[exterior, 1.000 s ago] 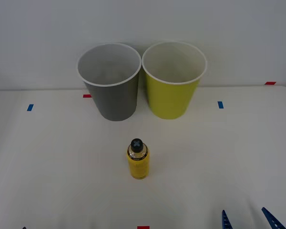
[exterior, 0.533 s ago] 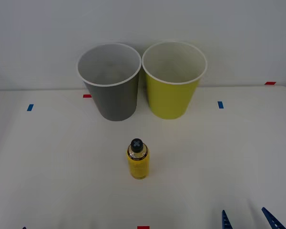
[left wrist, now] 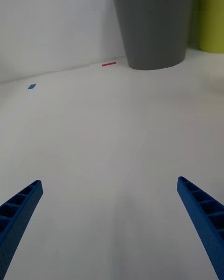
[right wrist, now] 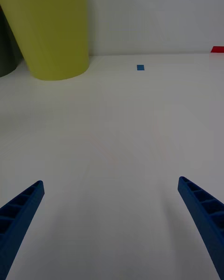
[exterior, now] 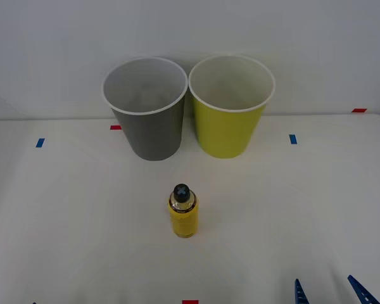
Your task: Put cans in the gray bin and PET bottles in the light green bin.
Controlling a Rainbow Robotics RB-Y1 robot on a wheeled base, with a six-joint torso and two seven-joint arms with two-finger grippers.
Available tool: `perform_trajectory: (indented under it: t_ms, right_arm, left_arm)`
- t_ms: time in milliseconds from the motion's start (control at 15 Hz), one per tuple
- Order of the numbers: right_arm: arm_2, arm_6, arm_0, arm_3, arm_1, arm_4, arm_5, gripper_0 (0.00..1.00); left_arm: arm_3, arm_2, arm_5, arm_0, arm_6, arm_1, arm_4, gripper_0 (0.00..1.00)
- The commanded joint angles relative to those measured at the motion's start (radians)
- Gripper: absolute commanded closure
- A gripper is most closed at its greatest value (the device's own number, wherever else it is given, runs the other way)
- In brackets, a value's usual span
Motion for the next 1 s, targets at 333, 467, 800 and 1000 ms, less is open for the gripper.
perform_trajectory:
  t_ms: [333,467,800,1000]
  right_arm:
    - [0.0,0.0,0.0,0.0,0.0,0.0,0.0,0.0]
    - [0.0,0.0,0.0,0.0,0.0,0.0,0.0,0.0]
    - [0.0,0.0,0.0,0.0,0.0,0.0,0.0,0.0]
    - [0.0,0.0,0.0,0.0,0.0,0.0,0.0,0.0]
  left_arm:
    - [0.016,-0.104,-0.062,-0.144,0.0,0.143,0.124,0.0]
    - [0.014,-0.168,-0.052,-0.205,-0.002,0.216,0.141,0.0]
    - [0.016,-0.208,0.013,-0.308,-0.005,0.279,0.164,0.0]
    - [0.016,-0.25,0.036,-0.381,0.0,0.318,0.189,0.0]
